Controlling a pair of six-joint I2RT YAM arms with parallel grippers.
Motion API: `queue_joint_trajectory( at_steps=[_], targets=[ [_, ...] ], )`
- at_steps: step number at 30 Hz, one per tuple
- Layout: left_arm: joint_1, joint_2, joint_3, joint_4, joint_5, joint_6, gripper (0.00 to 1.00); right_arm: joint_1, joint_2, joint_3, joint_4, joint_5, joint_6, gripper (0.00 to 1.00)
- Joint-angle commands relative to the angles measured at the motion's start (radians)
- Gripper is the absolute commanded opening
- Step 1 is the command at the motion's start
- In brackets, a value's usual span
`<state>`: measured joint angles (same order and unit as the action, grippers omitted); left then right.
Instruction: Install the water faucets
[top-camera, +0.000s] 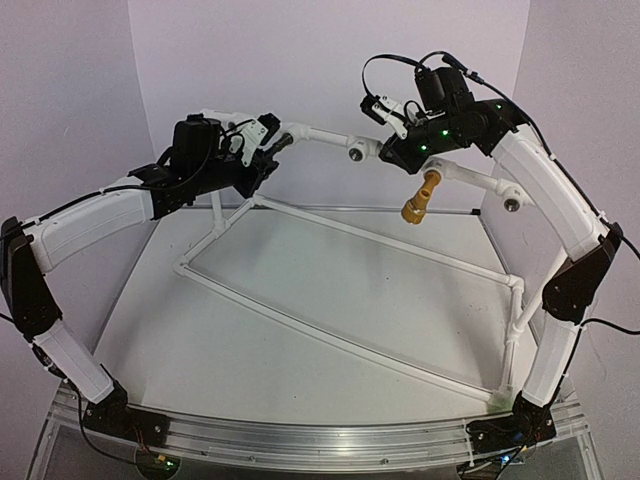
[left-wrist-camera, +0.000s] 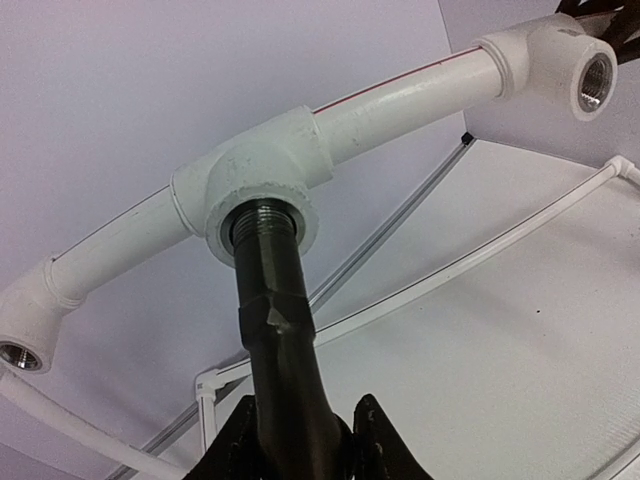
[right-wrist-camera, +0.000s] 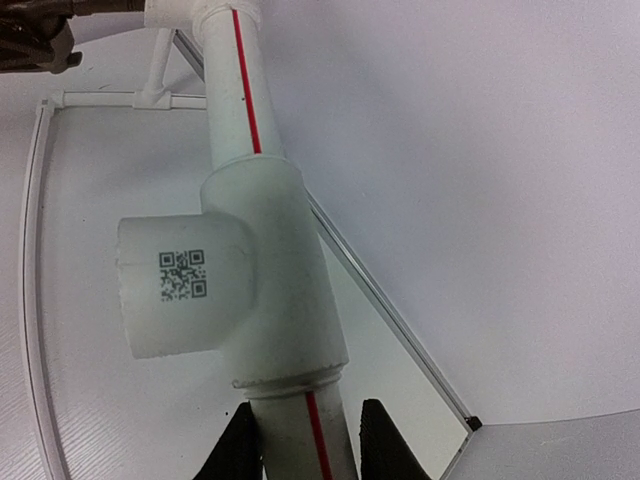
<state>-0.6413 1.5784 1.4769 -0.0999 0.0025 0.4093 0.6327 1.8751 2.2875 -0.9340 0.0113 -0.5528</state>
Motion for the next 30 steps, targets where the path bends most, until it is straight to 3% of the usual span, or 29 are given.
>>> queue_joint_trajectory(
  at_steps=[1, 12, 30],
  targets=[
    [-0.006, -0.011, 0.055, 0.298, -0.029, 0.121, 0.0, 0.027, 0.017, -0.039, -0.098, -0.042, 0.129, 0.0],
    [-0.056, -0.012, 0.035, 0.381, -0.061, 0.383, 0.0, 0.027, 0.028, -0.033, -0.092, -0.045, 0.126, 0.0],
    [-0.084, 0.045, -0.093, 0.714, 0.005, 1.022, 0.0, 0.027, 0.027, -0.044, -0.088, -0.05, 0.12, 0.0]
  ],
)
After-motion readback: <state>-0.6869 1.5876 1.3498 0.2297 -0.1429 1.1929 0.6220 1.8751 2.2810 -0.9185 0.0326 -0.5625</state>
